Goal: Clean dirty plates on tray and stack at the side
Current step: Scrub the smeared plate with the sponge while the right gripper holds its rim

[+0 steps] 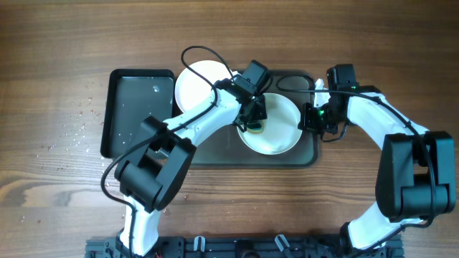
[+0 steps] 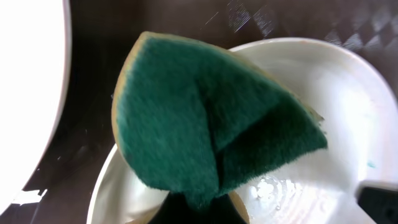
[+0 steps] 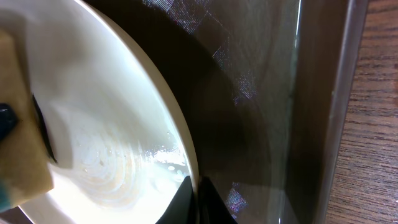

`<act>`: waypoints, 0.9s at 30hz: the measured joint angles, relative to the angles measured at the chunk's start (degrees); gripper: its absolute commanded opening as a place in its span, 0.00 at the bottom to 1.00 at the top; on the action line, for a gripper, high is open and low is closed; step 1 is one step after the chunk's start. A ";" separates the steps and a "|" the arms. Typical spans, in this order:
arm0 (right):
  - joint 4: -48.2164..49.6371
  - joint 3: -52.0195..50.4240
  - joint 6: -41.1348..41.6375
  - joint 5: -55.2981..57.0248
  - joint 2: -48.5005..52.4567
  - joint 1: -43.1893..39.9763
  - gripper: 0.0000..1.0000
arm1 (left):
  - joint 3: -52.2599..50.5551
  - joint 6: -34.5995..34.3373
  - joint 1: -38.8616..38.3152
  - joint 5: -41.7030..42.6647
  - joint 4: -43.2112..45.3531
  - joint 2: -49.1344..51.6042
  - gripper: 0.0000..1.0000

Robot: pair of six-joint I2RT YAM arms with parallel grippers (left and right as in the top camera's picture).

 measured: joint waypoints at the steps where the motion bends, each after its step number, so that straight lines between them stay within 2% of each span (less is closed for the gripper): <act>1: 0.00 0.00 0.00 0.02 0.00 0.00 0.04 | 0.00 0.02 -0.07 0.00 0.20 0.52 0.04; 19: -0.09 -0.02 0.20 1.77 0.00 -0.85 0.04 | 0.42 0.00 -4.00 -4.72 3.41 2.08 0.06; 27: -0.20 -0.02 0.22 2.05 0.00 -0.87 0.04 | 0.63 0.02 -4.92 -5.09 4.31 2.36 0.04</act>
